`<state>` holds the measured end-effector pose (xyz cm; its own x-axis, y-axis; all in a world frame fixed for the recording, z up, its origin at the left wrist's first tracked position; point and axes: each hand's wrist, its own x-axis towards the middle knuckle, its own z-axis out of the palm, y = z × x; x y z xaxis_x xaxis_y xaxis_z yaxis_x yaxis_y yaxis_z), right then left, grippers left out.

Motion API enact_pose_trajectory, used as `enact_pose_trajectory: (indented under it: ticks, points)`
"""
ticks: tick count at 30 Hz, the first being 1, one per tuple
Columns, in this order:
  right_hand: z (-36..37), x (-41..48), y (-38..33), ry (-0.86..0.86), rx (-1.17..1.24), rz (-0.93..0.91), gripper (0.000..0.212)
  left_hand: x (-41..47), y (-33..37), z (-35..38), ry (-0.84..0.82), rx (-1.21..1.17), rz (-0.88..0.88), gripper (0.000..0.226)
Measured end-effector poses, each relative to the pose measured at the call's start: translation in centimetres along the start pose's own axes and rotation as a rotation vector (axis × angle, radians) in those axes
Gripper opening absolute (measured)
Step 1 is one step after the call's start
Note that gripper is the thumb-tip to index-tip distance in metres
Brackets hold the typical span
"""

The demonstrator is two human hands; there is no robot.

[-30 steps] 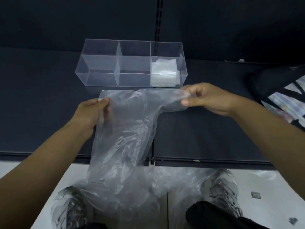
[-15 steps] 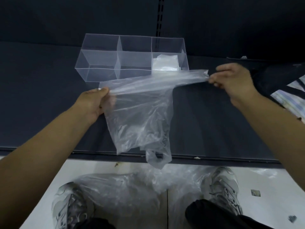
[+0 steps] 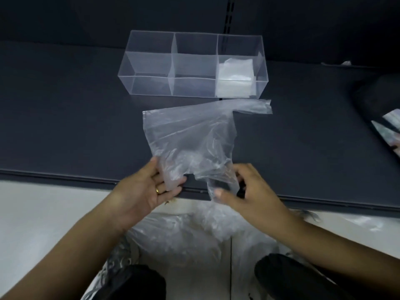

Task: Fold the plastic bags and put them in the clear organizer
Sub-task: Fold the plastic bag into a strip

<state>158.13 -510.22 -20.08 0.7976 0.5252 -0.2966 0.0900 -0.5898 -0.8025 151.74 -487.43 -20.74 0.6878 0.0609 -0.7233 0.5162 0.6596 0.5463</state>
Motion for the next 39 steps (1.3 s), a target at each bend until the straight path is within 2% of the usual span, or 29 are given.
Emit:
enact_pose_trajectory:
  ticks: [1,4,7,10,12,17,20,22,23,25,26,29,31,36,39]
  points:
    - [0.1,0.5,0.1,0.073,0.002,-0.022,0.016,0.0,-0.3,0.4,0.012,0.006,0.001,0.045]
    - [-0.7,1.7,1.7,0.218,-0.025,-0.055,0.016,0.4,0.0,0.9,0.117,-0.003,0.053,0.041]
    - [-3.4,2.5,4.1,0.445,-0.111,-0.049,0.015,0.9,1.0,0.2,0.235,-0.054,0.129,0.02]
    - [-6.5,2.8,6.2,0.659,-0.078,0.024,0.01,1.1,1.1,-0.3,0.322,-0.023,0.164,0.013]
    - [-7.7,2.3,7.2,0.708,-0.064,0.069,0.014,1.2,0.7,-0.5,0.351,0.022,0.174,0.012]
    - [-7.4,0.8,7.7,0.587,0.115,0.123,0.028,0.6,0.0,0.1,0.328,0.126,0.173,0.024]
    - [-8.1,0.1,7.6,0.36,0.244,0.161,0.056,0.0,-0.7,-0.1,0.256,0.296,0.138,0.036]
    - [-9.0,-0.3,7.5,0.197,0.443,0.212,0.073,-0.2,-1.0,-0.5,0.257,0.338,0.143,0.031]
    - [-9.4,-0.4,7.4,0.147,0.554,0.244,0.074,-0.2,-1.1,-0.7,0.266,0.337,0.146,0.028]
    - [-9.5,-0.2,7.2,0.179,0.692,0.306,0.068,-0.3,-1.0,-1.0,0.273,0.33,0.146,0.03]
    - [-9.3,0.2,7.2,0.246,0.681,0.327,0.062,-0.3,-1.0,-1.1,0.272,0.329,0.143,0.032]
    - [-8.5,1.2,7.4,0.464,0.419,0.3,0.021,-0.5,-1.0,-1.3,0.276,0.323,0.123,0.026]
    - [-8.7,1.4,7.8,0.566,0.28,0.254,0.008,-0.6,-1.2,-1.6,0.297,0.338,0.129,0.022]
    - [-9.0,-0.2,8.5,0.643,0.02,0.257,0.009,-0.8,-1.6,-1.9,0.312,0.404,0.139,0.02]
    - [-9.2,-1.1,8.4,0.599,-0.209,0.291,0.013,-1.0,-1.4,-2.2,0.307,0.56,0.133,0.015]
